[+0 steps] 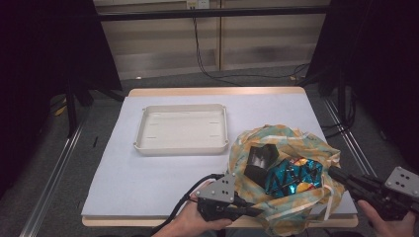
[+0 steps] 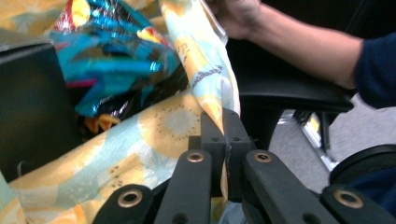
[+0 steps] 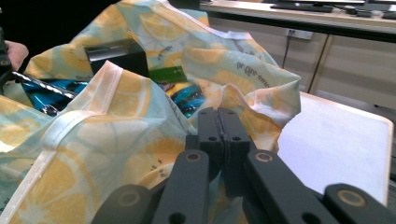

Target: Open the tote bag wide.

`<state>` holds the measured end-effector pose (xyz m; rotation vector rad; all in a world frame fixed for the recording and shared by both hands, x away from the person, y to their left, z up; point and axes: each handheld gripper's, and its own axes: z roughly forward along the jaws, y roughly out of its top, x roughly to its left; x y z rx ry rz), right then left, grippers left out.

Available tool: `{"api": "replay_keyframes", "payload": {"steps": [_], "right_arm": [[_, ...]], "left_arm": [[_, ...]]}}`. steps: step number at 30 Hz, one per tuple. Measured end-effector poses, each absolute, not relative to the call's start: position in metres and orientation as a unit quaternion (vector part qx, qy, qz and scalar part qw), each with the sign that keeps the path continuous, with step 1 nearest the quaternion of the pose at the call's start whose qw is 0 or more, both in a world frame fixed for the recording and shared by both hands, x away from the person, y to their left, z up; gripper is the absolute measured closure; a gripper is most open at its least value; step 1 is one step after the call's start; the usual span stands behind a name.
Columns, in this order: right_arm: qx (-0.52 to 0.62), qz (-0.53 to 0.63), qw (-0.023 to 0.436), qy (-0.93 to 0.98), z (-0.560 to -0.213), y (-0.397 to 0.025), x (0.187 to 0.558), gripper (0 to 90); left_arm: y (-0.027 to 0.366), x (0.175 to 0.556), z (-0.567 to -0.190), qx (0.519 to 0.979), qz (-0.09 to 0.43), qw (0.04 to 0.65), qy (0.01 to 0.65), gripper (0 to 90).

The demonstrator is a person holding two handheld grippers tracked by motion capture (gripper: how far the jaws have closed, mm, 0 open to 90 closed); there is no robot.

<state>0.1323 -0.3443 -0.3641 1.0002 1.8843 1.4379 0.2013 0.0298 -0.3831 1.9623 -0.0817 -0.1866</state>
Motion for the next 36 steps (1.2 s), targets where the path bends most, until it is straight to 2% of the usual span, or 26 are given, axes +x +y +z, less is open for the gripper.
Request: {"api": "replay_keyframes", "payload": {"steps": [4,13,23,25,26,27,28,29,30,32,34,36], "right_arm": [[0.383,0.533,0.28,0.7,-0.372,-0.349,0.129,87.2],[0.401,0.502,0.263,0.72,-0.397,-0.345,0.135,89.7],[0.399,0.484,0.245,0.739,-0.42,-0.335,0.144,88.3],[0.397,0.485,0.249,0.738,-0.417,-0.335,0.143,84.1],[0.39,0.494,0.25,0.736,-0.412,-0.337,0.141,79.2],[0.39,0.494,0.25,0.736,-0.412,-0.337,0.141,79.2],[0.388,0.502,0.251,0.731,-0.407,-0.339,0.139,72.4],[0.388,0.502,0.251,0.731,-0.407,-0.339,0.139,72.4],[0.388,0.507,0.255,0.726,-0.4,-0.342,0.137,65.7],[0.386,0.512,0.256,0.724,-0.397,-0.343,0.137,64.8],[0.38,0.516,0.261,0.722,-0.39,-0.345,0.135,60.0],[0.376,0.524,0.266,0.717,-0.382,-0.345,0.134,58.3]], "left_arm": [[0.024,0.207,-0.396,0.837,-0.087,0.539,-0.024,90.0],[0.015,0.224,-0.439,0.868,-0.095,0.487,0.01,90.0],[0.023,0.231,-0.447,0.87,-0.086,0.485,0.025,89.9],[0.025,0.231,-0.445,0.867,-0.088,0.489,0.027,85.7],[0.026,0.23,-0.444,0.867,-0.085,0.49,0.028,81.0],[0.027,0.23,-0.442,0.865,-0.085,0.494,0.029,81.0],[0.028,0.229,-0.44,0.864,-0.088,0.496,0.029,77.9],[0.03,0.228,-0.437,0.86,-0.086,0.503,0.028,77.9],[0.031,0.227,-0.434,0.857,-0.082,0.509,0.031,72.0],[0.035,0.227,-0.427,0.851,-0.079,0.519,0.03,71.7],[0.038,0.226,-0.42,0.846,-0.071,0.527,0.033,69.7],[0.041,0.227,-0.412,0.845,-0.054,0.531,0.036,64.4]]}}
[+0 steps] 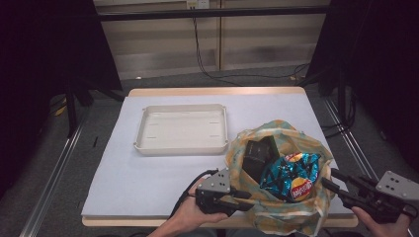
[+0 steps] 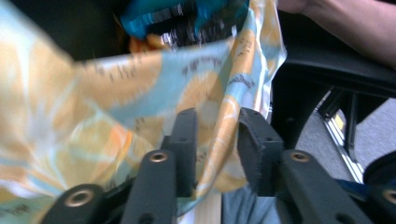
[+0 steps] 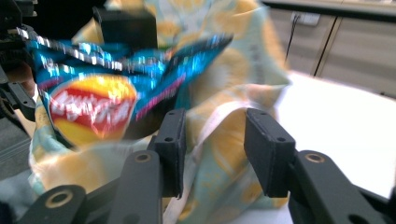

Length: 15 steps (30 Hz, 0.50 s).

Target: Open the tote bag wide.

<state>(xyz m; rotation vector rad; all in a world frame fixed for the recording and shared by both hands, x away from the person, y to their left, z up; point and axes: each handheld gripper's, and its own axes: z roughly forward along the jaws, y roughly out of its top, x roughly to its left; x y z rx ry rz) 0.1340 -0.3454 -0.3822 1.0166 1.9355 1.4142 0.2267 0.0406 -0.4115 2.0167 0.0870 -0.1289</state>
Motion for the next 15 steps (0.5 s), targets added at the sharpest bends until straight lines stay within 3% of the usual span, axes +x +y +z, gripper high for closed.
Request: {"api": "replay_keyframes", "payload": {"steps": [1,3,15], "right_arm": [[0.376,0.523,0.274,0.714,-0.378,-0.346,0.134,57.0],[0.368,0.527,0.276,0.715,-0.371,-0.345,0.137,55.9],[0.345,0.552,0.28,0.705,-0.343,-0.331,0.174,47.9]], "left_arm": [[0.042,0.229,-0.408,0.844,-0.051,0.532,0.039,60.1],[0.046,0.233,-0.402,0.834,-0.052,0.547,0.047,63.5],[0.071,0.252,-0.374,0.811,-0.009,0.581,0.067,64.3]]}}
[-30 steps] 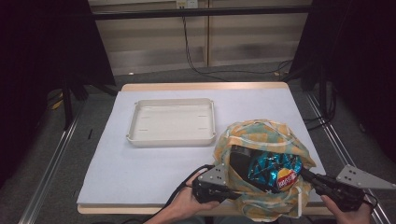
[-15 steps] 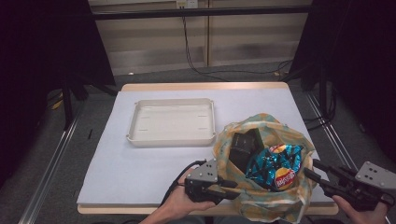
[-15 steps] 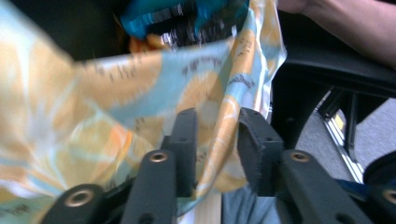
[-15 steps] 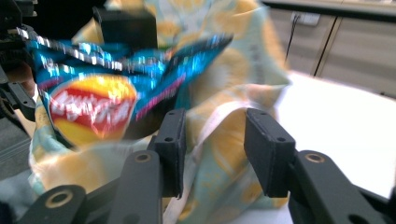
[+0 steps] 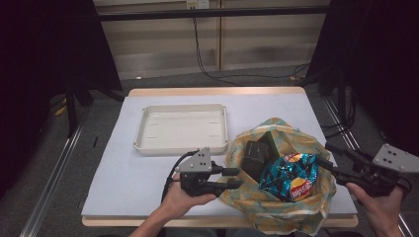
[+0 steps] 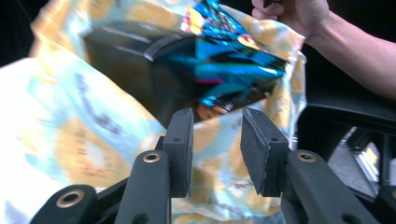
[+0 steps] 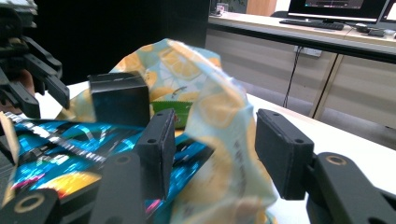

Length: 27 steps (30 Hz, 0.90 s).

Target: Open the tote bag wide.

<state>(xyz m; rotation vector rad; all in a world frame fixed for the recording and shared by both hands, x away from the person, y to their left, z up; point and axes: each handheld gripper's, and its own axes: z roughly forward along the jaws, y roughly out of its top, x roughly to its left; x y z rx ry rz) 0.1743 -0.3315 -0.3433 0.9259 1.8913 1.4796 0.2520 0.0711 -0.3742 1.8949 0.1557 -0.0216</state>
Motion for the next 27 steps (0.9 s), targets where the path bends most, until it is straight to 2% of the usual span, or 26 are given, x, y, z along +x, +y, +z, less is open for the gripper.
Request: {"api": "replay_keyframes", "payload": {"steps": [4,10,13,14,16,17,18,20,27], "right_arm": [[0.345,0.548,0.274,0.711,-0.34,-0.329,0.193,46.7],[0.345,0.542,0.25,0.724,-0.339,-0.323,0.224,46.7],[0.341,0.542,0.223,0.735,-0.341,-0.319,0.237,51.1],[0.341,0.54,0.217,0.739,-0.342,-0.318,0.241,58.1],[0.331,0.539,0.205,0.747,-0.342,-0.316,0.248,69.1],[0.332,0.539,0.204,0.747,-0.342,-0.316,0.251,78.0],[0.33,0.544,0.203,0.744,-0.342,-0.317,0.254,83.2],[0.333,0.551,0.203,0.738,-0.343,-0.32,0.262,88.1],[0.358,0.565,0.21,0.714,-0.353,-0.337,0.275,90.0]], "left_arm": [[0.076,0.266,-0.368,0.803,0.012,0.589,0.088,63.7],[0.068,0.287,-0.371,0.805,0.013,0.581,0.117,58.9],[0.065,0.296,-0.376,0.808,0.012,0.576,0.128,57.8],[0.065,0.298,-0.377,0.808,0.009,0.574,0.132,57.9],[0.065,0.302,-0.379,0.809,0.01,0.573,0.135,63.1],[0.065,0.304,-0.38,0.809,0.007,0.572,0.134,68.5],[0.065,0.305,-0.382,0.805,0.002,0.577,0.135,74.9],[0.066,0.31,-0.384,0.805,-0.008,0.578,0.128,90.0],[0.072,0.329,-0.39,0.805,-0.004,0.571,0.165,90.0]]}}
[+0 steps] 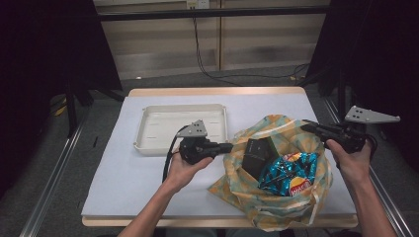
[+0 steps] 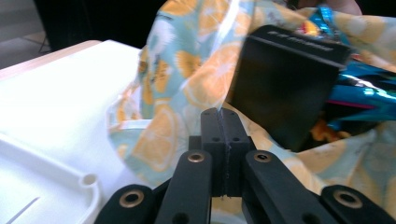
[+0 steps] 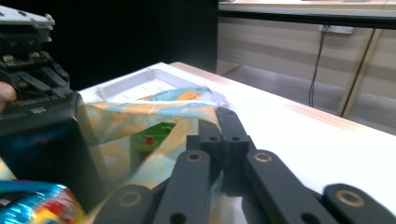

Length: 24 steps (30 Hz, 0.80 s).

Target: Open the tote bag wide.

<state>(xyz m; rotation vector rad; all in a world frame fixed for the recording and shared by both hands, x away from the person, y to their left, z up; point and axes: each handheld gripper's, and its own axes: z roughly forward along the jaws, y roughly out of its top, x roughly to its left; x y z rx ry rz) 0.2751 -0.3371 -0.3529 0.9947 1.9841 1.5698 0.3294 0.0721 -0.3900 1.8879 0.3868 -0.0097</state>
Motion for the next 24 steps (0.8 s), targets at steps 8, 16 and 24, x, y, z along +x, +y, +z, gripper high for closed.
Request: {"api": "replay_keyframes", "payload": {"steps": [8,16,24], "right_arm": [[0.398,0.529,0.205,0.721,-0.389,-0.345,0.281,87.8],[0.409,0.488,0.201,0.744,-0.419,-0.354,0.267,87.2],[0.411,0.458,0.192,0.764,-0.438,-0.351,0.254,81.5]], "left_arm": [[0.064,0.347,-0.41,0.815,-0.007,0.542,0.202,90.0],[0.05,0.342,-0.436,0.843,-0.025,0.501,0.195,90.0],[0.055,0.339,-0.454,0.85,-0.038,0.487,0.198,90.0]]}}
